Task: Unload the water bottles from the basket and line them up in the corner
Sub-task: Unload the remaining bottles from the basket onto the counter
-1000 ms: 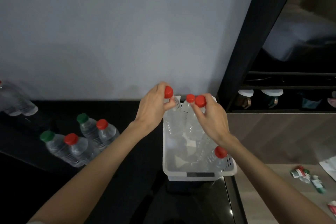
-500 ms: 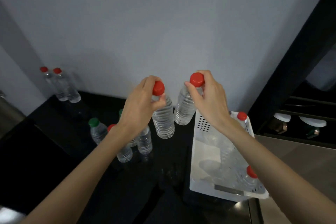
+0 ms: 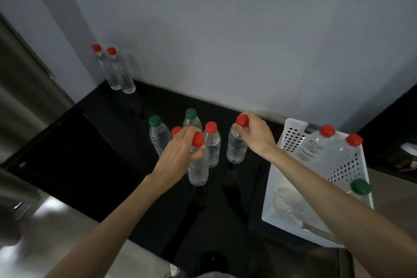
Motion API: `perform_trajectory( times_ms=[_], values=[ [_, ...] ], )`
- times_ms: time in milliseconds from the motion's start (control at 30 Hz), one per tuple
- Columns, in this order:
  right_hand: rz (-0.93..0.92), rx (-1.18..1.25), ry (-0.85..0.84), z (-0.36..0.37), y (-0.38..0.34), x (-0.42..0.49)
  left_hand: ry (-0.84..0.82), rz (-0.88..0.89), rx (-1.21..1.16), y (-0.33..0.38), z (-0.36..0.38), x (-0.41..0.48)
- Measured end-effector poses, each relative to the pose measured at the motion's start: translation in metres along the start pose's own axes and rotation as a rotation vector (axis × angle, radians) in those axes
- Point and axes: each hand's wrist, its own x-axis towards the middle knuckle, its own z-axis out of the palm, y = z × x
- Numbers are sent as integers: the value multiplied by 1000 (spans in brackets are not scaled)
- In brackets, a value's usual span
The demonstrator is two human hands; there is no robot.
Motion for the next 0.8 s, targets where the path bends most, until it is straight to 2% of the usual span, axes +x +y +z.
perform_trajectory(
  times_ms=[400,533,700,800],
  values=[
    [15,105,-121,30,-3,28,-102,-63,116,-38,25,-2],
    [5,32,-148,29,0,33,-117,-87,232,-37,23,3],
    [-49,-89,-185,17,6,22,-81,-102,374,-27,19,0],
    [-99,-116,-106,2,7,9,11,-95,368,-12,14,-1]
  ],
)
